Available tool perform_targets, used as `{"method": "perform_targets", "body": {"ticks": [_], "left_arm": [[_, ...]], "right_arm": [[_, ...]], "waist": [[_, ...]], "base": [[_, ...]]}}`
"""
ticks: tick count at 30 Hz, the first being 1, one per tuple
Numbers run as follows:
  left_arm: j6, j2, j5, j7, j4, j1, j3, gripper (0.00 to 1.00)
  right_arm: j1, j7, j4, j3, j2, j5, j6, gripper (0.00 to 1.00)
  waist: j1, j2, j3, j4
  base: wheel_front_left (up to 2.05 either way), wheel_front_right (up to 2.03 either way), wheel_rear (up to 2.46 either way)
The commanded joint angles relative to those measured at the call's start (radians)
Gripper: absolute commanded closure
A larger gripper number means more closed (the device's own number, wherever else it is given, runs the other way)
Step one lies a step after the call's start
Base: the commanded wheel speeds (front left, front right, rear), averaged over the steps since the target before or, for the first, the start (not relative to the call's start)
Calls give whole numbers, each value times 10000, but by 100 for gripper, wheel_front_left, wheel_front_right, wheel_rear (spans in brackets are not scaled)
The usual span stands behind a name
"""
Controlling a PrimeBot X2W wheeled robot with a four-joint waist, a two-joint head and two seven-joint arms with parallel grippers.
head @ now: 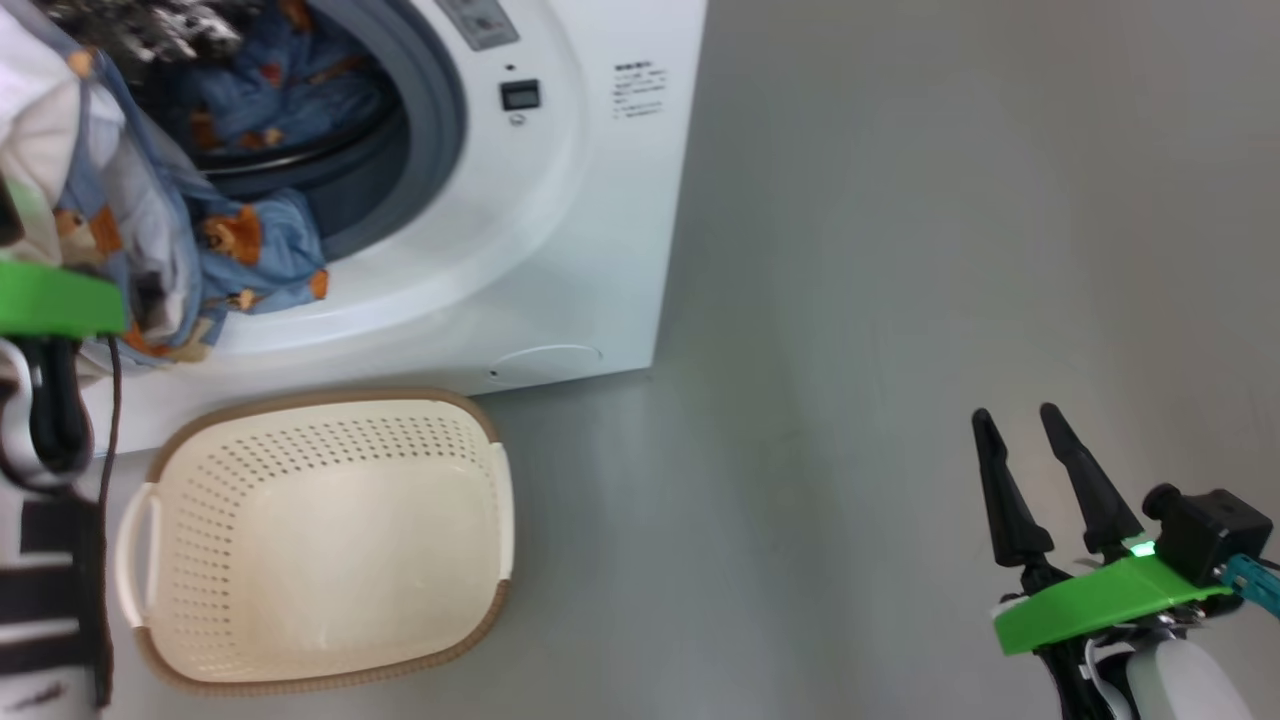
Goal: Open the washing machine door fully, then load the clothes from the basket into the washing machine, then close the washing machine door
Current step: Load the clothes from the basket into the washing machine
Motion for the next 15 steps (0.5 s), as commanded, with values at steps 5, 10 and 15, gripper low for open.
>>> {"method": "perform_targets", "body": {"ticks": [5,10,15], "left_arm": [[-15,671,51,-59,1450,-1127,-255,100],[-15,889,-155,-59,3210,-1993,-606,100],[-15,1101,-342,-59,4881,-2842,-1143,100]], "right_arm": [[-335,-49,-266,406,84,-27,16,0],[-541,-49,-296,573,225,-30,16,0],[-700,-49,-344,686,315,-34,16,0]], "waist": [[0,0,547,-535],[0,0,943,-846],[0,0,1236,-1065]], "base": [[0,0,0],[0,0,0],[0,0,0]]}}
